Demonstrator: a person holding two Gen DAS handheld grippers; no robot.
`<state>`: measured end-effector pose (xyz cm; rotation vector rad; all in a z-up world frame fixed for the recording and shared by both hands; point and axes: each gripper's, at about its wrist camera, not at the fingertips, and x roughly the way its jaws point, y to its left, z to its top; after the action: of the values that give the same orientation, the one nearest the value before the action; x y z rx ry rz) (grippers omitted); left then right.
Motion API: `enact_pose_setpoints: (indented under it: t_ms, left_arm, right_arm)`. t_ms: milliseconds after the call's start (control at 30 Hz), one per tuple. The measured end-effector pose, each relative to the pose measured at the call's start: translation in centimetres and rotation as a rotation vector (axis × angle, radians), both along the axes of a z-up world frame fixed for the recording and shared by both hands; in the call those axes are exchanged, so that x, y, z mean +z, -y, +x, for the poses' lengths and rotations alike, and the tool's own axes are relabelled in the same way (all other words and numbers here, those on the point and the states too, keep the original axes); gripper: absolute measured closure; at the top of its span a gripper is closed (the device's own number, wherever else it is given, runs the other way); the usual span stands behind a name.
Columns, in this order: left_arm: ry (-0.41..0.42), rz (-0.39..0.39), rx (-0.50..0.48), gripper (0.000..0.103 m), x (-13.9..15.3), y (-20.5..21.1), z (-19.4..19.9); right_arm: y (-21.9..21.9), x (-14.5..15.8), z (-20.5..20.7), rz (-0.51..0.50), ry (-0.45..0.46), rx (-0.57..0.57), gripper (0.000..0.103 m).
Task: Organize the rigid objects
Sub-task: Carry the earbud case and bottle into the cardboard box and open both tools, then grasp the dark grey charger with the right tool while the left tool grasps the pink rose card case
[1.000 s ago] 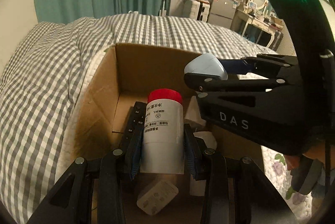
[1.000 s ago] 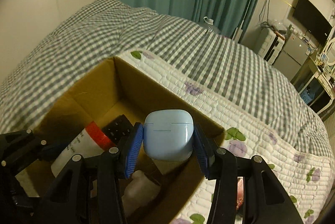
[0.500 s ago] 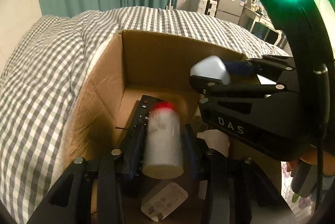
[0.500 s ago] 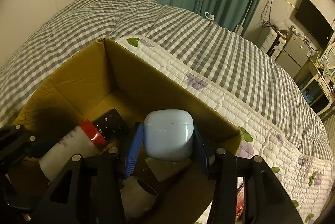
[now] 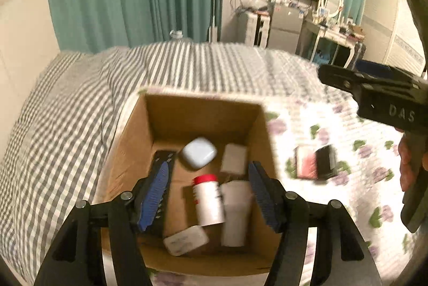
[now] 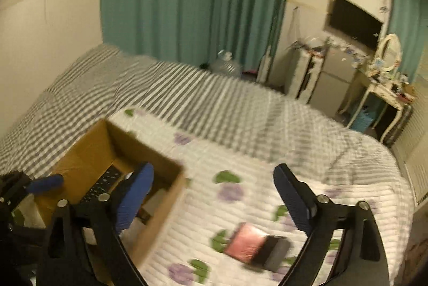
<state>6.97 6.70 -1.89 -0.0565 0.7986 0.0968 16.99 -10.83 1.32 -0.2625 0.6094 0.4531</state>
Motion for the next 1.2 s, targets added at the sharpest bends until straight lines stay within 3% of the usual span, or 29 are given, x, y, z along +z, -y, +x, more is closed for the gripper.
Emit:
enact_pose_setpoints:
  t_ms: [200,433,633,867,967,1100,1200]
  left_arm:
    - [0.041,0.019,-0.021,0.036,2.0,5.3,-0.1]
    - [0.001,0.033,-0.048,0.036,0.2,10.5,1.7]
    - [-0.073,0.074,-0.055,0.036,-3.7,13.3,4.4]
    - [-0.117,0.108,-0.030,0.036,-8.0,14.8,7.3]
    - [-0.129,0.128,-0.028,0.036,-9.2,15.2,8.5]
    - [-0.133,0.150,-0.005,0.036,-10.3,15.1,9.6]
    - [-0.127,0.180,0.007,0.036,-10.8,15.3,9.8]
  right_arm:
    - [7.0,2.3,-2.0,-0.018,0.068,-0.069,0.004]
    - [12.8,-0.7,-2.1,-0.044,0.016,-0.123,0.004]
    - [15.2,-7.1,0.5,-0.052,-0.110,-0.139,0.004]
    - [14.5,-13.7,4.2,-0.065,-0.294,-0.154,0.004]
    - [14.2,-15.8,5.7,-0.063,-0.366,-0.166,0.011]
    - [14.2,-17.2,7.5,0.016,-0.456,-0.150,0.014]
    - [13.1,-19.3,8.2,-0.003,-0.533,-0.109,0.016]
